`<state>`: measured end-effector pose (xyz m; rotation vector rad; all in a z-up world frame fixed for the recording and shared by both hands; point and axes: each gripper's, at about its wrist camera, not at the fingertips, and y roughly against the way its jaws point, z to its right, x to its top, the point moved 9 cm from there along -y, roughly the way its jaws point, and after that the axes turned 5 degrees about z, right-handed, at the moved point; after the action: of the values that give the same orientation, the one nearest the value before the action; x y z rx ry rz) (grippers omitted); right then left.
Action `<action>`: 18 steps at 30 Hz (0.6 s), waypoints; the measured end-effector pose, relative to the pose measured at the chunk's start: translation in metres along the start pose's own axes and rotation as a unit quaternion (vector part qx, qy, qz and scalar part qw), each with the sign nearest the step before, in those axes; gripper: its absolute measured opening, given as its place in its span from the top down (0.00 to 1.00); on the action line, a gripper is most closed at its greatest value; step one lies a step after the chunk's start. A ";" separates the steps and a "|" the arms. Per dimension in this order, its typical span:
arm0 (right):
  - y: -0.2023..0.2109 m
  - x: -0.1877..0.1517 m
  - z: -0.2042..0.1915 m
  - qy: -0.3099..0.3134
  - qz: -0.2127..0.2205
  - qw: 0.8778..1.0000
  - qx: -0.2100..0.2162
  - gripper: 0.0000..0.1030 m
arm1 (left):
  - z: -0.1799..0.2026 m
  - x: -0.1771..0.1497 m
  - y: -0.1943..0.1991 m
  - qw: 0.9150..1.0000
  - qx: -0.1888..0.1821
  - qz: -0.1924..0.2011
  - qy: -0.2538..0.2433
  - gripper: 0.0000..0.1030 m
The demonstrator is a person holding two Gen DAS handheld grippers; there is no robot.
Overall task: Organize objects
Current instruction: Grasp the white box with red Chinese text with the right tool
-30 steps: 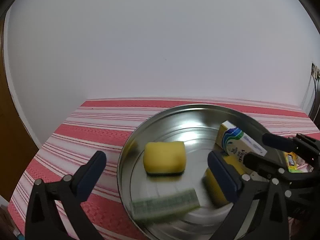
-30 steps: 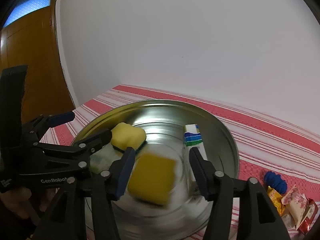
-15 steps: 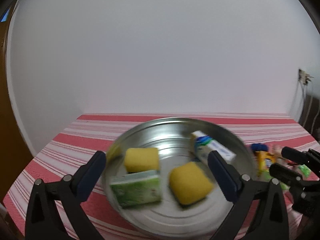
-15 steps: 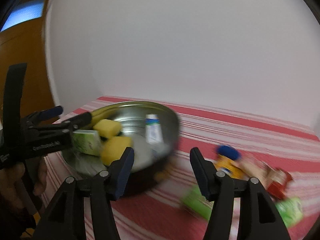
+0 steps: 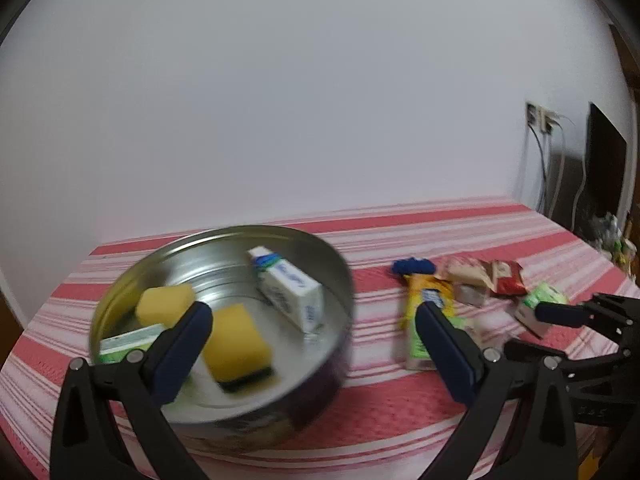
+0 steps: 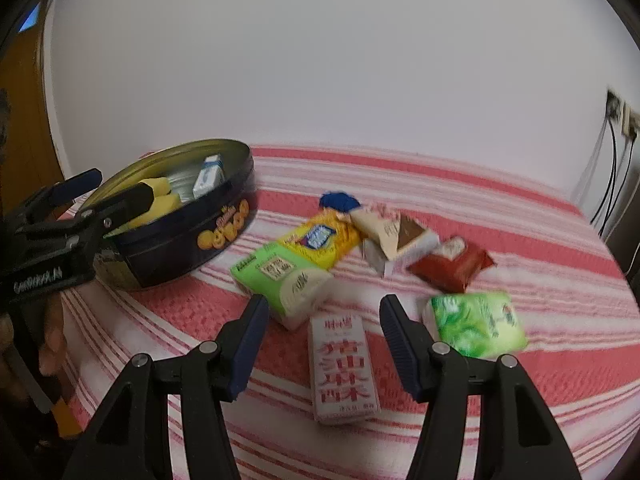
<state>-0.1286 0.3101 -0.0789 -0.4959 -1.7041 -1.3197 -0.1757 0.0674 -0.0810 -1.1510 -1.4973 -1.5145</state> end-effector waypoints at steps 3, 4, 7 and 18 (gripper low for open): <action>-0.001 -0.012 0.006 -0.007 -0.015 1.000 0.005 0.41 | 0.016 -0.005 -0.002 1.000 -0.009 -0.009 -0.013 0.00; -0.003 -0.017 0.008 -0.006 -0.026 1.000 0.003 0.41 | 0.020 -0.007 -0.004 1.000 -0.011 -0.012 -0.015 0.00; -0.007 -0.027 0.010 -0.007 -0.046 0.999 0.007 0.41 | 0.025 -0.011 -0.011 1.000 -0.012 -0.022 -0.016 0.00; -0.029 -0.032 0.019 -0.017 -0.061 0.998 0.009 0.64 | 0.052 -0.021 -0.019 0.998 -0.034 -0.042 -0.039 0.00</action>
<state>-0.1418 0.3240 -0.1218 -0.4116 -1.7967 -1.3885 -0.1801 0.1179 -0.1104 -1.2117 -1.5745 -1.6056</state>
